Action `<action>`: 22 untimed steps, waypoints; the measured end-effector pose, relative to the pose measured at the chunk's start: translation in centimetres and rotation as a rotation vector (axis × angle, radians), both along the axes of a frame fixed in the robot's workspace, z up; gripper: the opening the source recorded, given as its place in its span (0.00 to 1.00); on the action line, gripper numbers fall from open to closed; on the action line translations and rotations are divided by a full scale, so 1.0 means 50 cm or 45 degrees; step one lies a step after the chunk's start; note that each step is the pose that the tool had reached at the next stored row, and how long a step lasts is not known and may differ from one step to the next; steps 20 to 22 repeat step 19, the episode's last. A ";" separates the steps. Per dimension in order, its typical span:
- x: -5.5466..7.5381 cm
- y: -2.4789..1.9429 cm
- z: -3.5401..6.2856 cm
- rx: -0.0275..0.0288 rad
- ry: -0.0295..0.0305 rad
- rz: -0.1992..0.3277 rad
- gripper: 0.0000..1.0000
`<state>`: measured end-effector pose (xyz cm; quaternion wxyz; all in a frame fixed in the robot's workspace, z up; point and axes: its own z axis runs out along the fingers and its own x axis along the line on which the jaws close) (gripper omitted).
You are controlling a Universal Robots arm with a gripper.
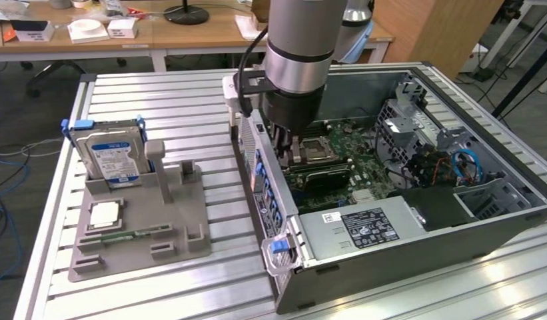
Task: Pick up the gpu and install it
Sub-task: 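Press down on the gpu until it lock into place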
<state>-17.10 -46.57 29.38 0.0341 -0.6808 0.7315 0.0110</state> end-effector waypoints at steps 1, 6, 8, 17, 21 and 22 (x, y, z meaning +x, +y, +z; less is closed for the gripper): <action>0.003 0.0002 0.001 -0.0003 0.0013 -0.001 0.11; 0.039 0.0000 0.001 0.0002 0.0008 0.000 0.11; 0.057 0.0000 0.001 0.0008 0.0040 0.000 0.11; 0.064 0.0000 0.001 0.0009 0.0167 0.000 0.11; 0.064 0.0000 0.001 0.0009 0.0169 0.000 0.11; 0.064 0.0000 0.001 0.0009 0.0169 0.000 0.11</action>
